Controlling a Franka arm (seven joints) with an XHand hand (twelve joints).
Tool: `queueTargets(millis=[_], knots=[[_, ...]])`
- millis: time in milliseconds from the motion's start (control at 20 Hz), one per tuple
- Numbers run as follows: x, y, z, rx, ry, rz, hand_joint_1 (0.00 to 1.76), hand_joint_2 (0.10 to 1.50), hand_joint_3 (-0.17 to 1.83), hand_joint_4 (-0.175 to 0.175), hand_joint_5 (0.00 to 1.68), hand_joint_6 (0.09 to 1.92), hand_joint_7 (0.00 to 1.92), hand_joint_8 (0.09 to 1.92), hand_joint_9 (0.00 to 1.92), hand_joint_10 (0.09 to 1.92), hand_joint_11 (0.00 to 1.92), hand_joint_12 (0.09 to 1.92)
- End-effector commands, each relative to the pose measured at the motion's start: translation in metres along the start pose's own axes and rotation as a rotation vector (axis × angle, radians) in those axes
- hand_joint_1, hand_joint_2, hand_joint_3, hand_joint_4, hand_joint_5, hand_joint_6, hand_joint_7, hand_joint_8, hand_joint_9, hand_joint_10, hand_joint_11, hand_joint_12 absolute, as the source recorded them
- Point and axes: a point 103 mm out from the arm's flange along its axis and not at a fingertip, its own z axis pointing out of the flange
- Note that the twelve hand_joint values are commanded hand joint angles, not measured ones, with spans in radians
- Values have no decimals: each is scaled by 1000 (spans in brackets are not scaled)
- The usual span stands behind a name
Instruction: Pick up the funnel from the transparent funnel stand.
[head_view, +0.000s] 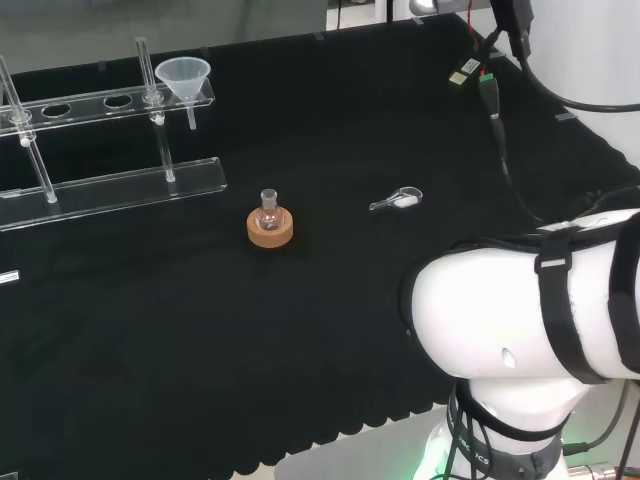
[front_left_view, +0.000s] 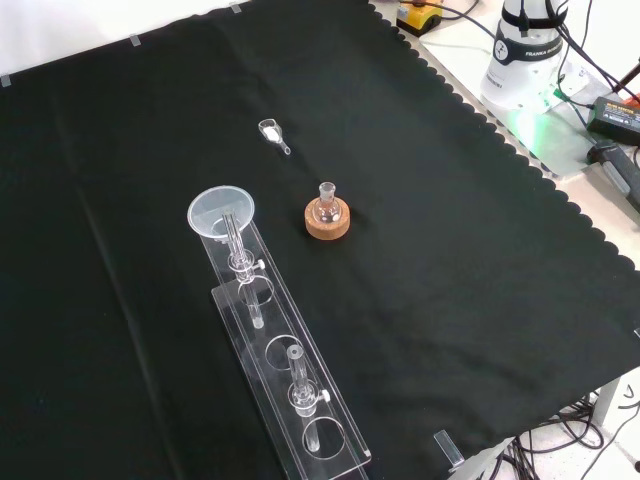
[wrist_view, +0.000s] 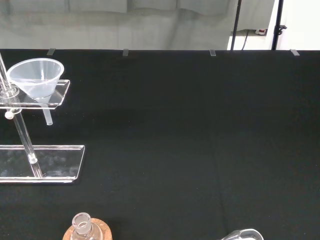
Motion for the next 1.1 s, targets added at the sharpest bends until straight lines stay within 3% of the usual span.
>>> queueTargets(millis=[50, 150, 350, 400, 500, 650, 800, 1100], knots=[[-4, 2, 0, -14, 2, -4, 234, 740, 431, -21, 296, 148, 244, 145, 279, 426, 275, 1125], [-8, 7, 0, -16, 8, -11, 107, 794, 326, -3, 171, 87, 60, 87, 68, 373, 67, 1260], [-22, 29, 11, -76, 73, -63, 70, 815, 278, 6, 110, 87, 2, 87, 2, 313, 2, 1288], [-24, 35, 17, -98, 100, -103, 72, 817, 267, 12, 79, 87, 0, 87, 0, 220, 0, 1240], [-25, 56, 34, -124, 148, -123, 76, 822, 238, 27, 23, 87, 0, 87, 0, 87, 0, 1027], [-19, 89, 58, -169, 168, -142, 82, 834, 177, 54, 2, 87, 0, 87, 0, 87, 0, 577], [0, 123, 77, -213, 209, -160, 81, 845, 134, 68, 0, 87, 0, 87, 0, 87, 0, 305], [63, 175, 101, -217, 254, -196, 80, 847, 114, 73, 0, 87, 0, 87, 0, 87, 0, 208]])
